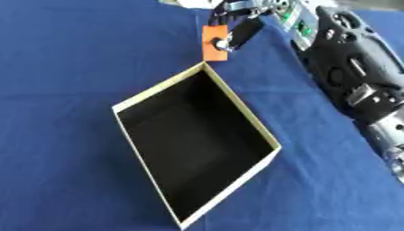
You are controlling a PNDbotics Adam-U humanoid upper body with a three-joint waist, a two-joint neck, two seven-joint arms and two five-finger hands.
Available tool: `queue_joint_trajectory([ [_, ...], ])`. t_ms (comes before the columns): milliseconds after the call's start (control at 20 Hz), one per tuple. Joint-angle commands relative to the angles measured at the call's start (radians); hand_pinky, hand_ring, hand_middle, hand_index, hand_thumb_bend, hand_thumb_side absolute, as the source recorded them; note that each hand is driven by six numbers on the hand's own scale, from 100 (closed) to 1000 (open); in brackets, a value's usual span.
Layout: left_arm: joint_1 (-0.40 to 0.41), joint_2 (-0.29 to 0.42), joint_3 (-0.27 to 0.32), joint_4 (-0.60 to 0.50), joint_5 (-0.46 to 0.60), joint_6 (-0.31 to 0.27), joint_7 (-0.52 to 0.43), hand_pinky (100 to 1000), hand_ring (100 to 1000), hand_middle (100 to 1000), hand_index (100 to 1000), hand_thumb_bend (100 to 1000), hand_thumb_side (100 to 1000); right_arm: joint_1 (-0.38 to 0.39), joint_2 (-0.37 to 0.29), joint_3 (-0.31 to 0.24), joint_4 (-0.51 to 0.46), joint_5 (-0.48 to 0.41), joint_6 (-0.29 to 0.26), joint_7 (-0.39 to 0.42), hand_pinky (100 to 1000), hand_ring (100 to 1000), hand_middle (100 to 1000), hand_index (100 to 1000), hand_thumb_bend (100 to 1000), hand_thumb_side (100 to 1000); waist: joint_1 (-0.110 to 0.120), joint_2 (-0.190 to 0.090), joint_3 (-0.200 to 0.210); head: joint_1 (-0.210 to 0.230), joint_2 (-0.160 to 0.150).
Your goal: Pick up objects on the table and place them in the box.
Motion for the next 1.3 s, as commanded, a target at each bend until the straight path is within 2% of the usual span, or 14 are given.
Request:
queue_joint_trajectory([
  [50, -0.008, 0.006, -0.002, -0.018, -0.004, 0.000, -0.005, 357, 493, 507, 654, 100, 706, -0.015, -0.006, 0.019, -0.034, -0.007, 0.019, -0.055, 803, 764, 378, 576, 100, 402, 0.004, -0.020, 0.003, -0.004, -0.011],
  [100, -0.008, 0.005, -0.002, -0.018, -0.004, 0.001, -0.005, 357, 493, 507, 654, 100, 706, -0.014, -0.005, 0.025, -0.032, -0.003, 0.018, -0.072, 794, 749, 364, 546, 100, 362, 0.004, -0.020, 0.003, -0.004, -0.011],
  [150, -0.008, 0.005, -0.002, -0.018, -0.004, 0.001, -0.006, 357, 493, 507, 654, 100, 706, -0.014, -0.003, 0.029, -0.030, 0.002, 0.016, -0.089, 772, 719, 335, 479, 100, 265, 0.003, -0.020, 0.003, -0.005, -0.011],
  [200, -0.009, 0.004, -0.003, -0.018, -0.003, 0.001, -0.007, 357, 493, 507, 654, 100, 706, -0.013, -0.002, 0.032, -0.028, 0.006, 0.015, -0.105, 765, 708, 328, 453, 100, 233, 0.003, -0.020, 0.003, -0.005, -0.010],
  [250, -0.009, 0.004, -0.003, -0.018, -0.003, 0.001, -0.008, 357, 493, 507, 654, 100, 707, -0.012, 0.000, 0.035, -0.025, 0.011, 0.013, -0.122, 753, 682, 310, 419, 100, 160, 0.003, -0.020, 0.003, -0.005, -0.009],
  [350, -0.009, 0.003, -0.003, -0.018, -0.003, 0.002, -0.009, 356, 493, 507, 653, 100, 707, -0.011, 0.003, 0.041, -0.017, 0.022, 0.006, -0.155, 743, 644, 276, 371, 100, 100, 0.002, -0.021, 0.003, -0.005, -0.007],
  [500, -0.009, 0.003, -0.003, -0.018, -0.002, 0.004, -0.014, 356, 493, 507, 653, 100, 707, -0.009, 0.008, 0.044, 0.000, 0.034, -0.003, -0.203, 741, 634, 264, 356, 100, 100, 0.001, -0.023, 0.003, -0.006, -0.005],
  [550, -0.009, 0.002, -0.003, -0.018, -0.002, 0.004, -0.015, 356, 493, 506, 653, 100, 708, -0.009, 0.009, 0.044, 0.006, 0.037, -0.006, -0.215, 738, 615, 218, 310, 100, 100, 0.001, -0.024, 0.003, -0.006, -0.005],
  [600, -0.008, 0.002, -0.003, -0.018, -0.001, 0.005, -0.016, 356, 493, 506, 653, 100, 708, -0.010, 0.009, 0.042, 0.009, 0.040, -0.006, -0.226, 739, 613, 212, 305, 100, 100, 0.001, -0.026, 0.003, -0.007, -0.004],
  [800, -0.006, 0.002, -0.002, -0.018, -0.002, 0.010, -0.023, 355, 494, 506, 653, 100, 708, -0.012, 0.010, 0.036, 0.008, 0.037, -0.002, -0.247, 736, 601, 178, 282, 100, 100, 0.002, -0.033, 0.002, -0.005, -0.001],
  [1050, -0.002, 0.003, 0.001, -0.018, -0.002, 0.013, -0.026, 357, 495, 507, 653, 100, 707, -0.021, -0.005, 0.039, -0.041, -0.015, 0.012, -0.236, 732, 601, 167, 282, 100, 100, 0.003, -0.046, -0.006, 0.001, 0.013],
  [1300, 0.003, 0.005, 0.003, -0.018, 0.001, 0.017, -0.026, 360, 497, 508, 654, 100, 705, -0.027, -0.038, 0.057, -0.129, -0.090, 0.031, -0.188, 726, 598, 158, 282, 100, 100, 0.001, -0.067, -0.018, 0.013, 0.039],
])
